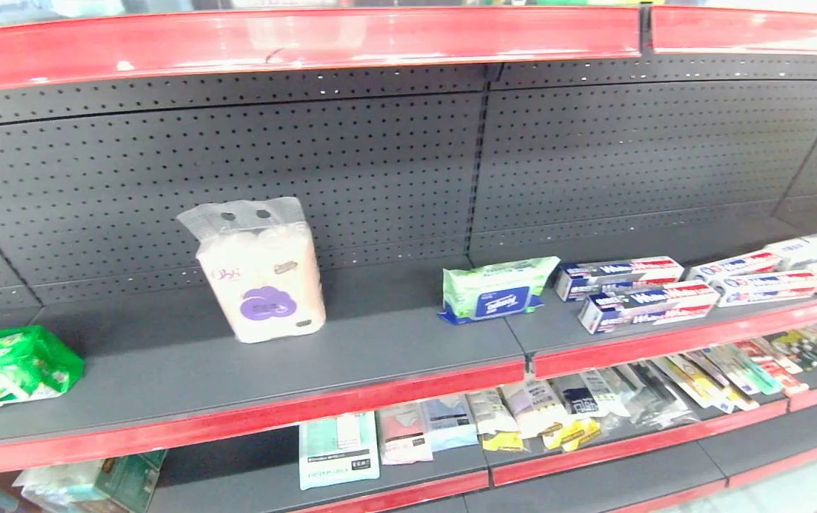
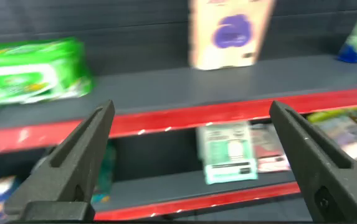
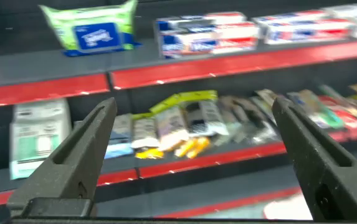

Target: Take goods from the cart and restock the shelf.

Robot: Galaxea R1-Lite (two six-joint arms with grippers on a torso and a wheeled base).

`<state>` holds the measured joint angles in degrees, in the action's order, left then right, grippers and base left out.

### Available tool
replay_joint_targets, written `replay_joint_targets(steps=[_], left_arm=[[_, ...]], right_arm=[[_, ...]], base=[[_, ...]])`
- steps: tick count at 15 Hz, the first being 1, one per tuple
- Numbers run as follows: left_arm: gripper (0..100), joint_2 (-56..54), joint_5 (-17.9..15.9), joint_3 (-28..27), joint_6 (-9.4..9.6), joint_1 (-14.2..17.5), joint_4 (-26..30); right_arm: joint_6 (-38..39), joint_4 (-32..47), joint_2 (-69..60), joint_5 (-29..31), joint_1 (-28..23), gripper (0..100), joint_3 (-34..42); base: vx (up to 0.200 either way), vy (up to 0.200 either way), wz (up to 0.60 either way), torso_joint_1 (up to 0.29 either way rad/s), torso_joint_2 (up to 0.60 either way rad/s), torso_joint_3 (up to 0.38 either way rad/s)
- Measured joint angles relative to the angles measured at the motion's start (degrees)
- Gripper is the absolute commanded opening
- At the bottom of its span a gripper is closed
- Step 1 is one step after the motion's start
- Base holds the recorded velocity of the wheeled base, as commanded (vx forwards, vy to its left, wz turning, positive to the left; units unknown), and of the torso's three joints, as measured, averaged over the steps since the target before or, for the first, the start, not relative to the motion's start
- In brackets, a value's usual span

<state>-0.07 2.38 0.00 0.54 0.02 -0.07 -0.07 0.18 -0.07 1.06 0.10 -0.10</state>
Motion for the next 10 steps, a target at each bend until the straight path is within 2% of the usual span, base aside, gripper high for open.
replay_joint_targets(steps=[10], left_arm=[[100,0.0,0.0,0.0,-0.02,0.0,0.0]], right_arm=[[0.0,0.0,0.0,0.0,0.0,100,0.0]], base=[[0.0,0.0,-0.6,0.002,0.01,0.003]])
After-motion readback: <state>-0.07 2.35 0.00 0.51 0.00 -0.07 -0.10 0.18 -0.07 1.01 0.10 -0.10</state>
